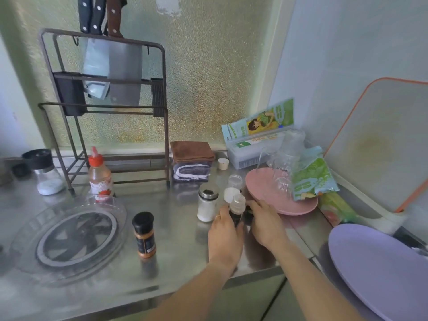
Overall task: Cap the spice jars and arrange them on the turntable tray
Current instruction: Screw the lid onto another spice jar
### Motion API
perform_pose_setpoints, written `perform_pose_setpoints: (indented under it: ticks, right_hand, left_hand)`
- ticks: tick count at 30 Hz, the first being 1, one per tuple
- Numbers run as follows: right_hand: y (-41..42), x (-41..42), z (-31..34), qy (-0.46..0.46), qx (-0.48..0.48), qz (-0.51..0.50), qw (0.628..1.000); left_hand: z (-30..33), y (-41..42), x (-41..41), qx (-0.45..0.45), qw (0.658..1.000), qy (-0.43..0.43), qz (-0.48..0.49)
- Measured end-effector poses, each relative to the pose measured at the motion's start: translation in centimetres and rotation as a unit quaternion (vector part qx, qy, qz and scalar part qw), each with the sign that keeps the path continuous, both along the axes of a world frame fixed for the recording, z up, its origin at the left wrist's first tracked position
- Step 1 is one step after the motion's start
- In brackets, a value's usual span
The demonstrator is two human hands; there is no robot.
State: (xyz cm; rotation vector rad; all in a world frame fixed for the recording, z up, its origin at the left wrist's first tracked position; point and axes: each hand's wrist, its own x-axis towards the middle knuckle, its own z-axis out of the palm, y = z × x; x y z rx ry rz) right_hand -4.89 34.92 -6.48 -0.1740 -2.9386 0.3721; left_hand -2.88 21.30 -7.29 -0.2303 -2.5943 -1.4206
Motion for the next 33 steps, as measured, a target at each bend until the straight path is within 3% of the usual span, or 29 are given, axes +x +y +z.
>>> perform_pose_setpoints:
  ticks: [6,10,15,20,23,27,29,33]
  right_hand:
    - [-0.5,2.2,2.3,0.095,-0.152,-0.053,0.982]
    - [-3.7,6.4,6.5,0.144,-0.393,-0.011,0.908]
    - [-8.3,10.4,10.4,0.127,-0.512,0.078,0.846]
    - [-12.3,12.3,13.1,0.062,-0.474,0.154,0.865]
    - [-13.7,13.2,14.8,0.014,-0.432,0.213,0.876]
    - [-14.8,14.2,17.5,-0.041,-0.357,0.281,0.89]
    - [-15.4,14.5,18.3,-0.05,-0.321,0.298,0.897]
    - [-16.4,14.7,18.9,-0.045,-0.262,0.301,0.916]
  left_hand:
    - [-0.2,-2.7,1.7,0.023,0.998,0.057,-0.003]
    - [0.3,-6.5,4.9,0.049,0.995,0.086,-0.003]
    - [1.7,-11.5,9.0,0.138,0.988,0.066,-0.018]
    - [4.2,-16.2,11.9,0.261,0.962,-0.005,-0.083]
    - [5.3,-18.5,12.8,0.364,0.926,-0.043,-0.086]
    - [7.4,-20.2,14.1,0.555,0.813,-0.147,-0.099]
    - [8.1,-20.7,14.7,0.572,0.794,-0.179,-0.107]
    - [8.1,-21.6,15.0,0.582,0.788,-0.177,-0.094]
